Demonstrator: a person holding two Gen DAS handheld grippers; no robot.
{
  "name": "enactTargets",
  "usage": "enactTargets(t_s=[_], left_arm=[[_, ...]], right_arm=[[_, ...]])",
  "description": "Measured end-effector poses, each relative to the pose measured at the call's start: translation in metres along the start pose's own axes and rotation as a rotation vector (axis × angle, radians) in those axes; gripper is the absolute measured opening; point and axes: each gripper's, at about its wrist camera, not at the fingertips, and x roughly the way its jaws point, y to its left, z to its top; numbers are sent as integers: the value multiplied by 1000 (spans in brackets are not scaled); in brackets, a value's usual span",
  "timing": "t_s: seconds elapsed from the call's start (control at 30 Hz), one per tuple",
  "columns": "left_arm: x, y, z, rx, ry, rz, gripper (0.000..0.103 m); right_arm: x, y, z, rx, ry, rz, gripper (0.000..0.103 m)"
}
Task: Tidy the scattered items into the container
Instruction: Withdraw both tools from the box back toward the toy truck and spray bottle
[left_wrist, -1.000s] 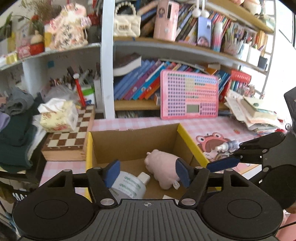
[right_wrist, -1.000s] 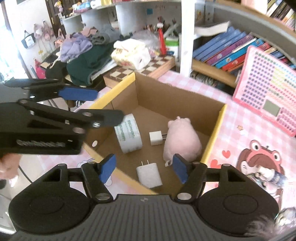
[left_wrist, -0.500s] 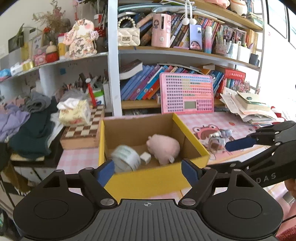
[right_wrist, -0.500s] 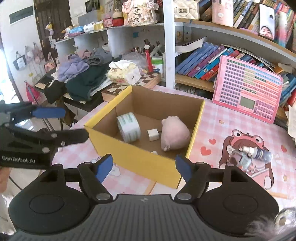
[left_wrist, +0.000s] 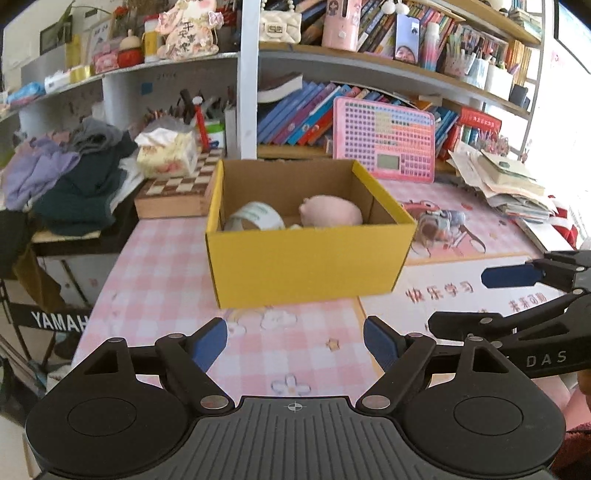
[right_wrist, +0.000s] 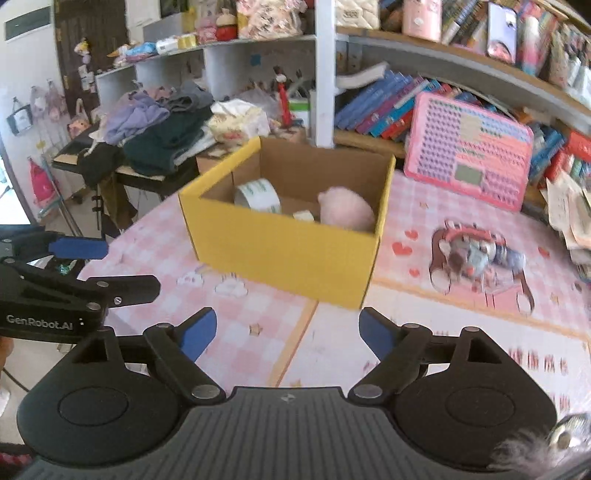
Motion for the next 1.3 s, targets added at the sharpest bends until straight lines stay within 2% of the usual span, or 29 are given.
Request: enactTargets(t_s=[0.27, 0.53, 0.87, 1.03, 1.3], left_arm=[[0, -18, -21, 105, 6, 39, 83], [10, -28, -32, 85, 70, -42, 84], [15, -32, -42, 68, 119, -50, 84], [17, -32, -46, 63, 146, -45, 88], [32, -50, -44, 102, 191, -93, 88]], right_arm=[[0, -2, -23, 50, 53, -78, 86], [-3, -1, -43, 72, 110, -126, 86], [1, -2, -50, 81, 152, -131, 87], [3, -2, -52, 86, 168, -127, 89], [4, -19, -61, 128, 205, -155, 89]])
